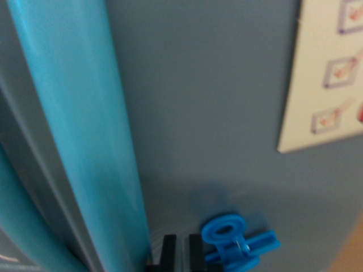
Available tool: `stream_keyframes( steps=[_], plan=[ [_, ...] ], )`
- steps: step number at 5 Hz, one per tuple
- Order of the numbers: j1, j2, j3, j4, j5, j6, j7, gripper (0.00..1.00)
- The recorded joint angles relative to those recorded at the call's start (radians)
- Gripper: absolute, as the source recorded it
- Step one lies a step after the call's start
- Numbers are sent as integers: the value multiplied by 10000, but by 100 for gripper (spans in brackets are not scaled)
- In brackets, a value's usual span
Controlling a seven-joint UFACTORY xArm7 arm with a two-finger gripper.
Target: Close fridge door
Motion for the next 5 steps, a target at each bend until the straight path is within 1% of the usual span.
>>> stream_keyframes(
  steps=[1,2,3,4,5],
  plan=[
    [0,453,114,420,0,-1,0,100],
    [0,453,114,420,0,-1,0,100],
    [0,911,213,869,0,-4,0,100],
    [0,911,213,869,0,-4,0,100],
    [0,1351,265,1330,0,-16,0,100]
  ],
)
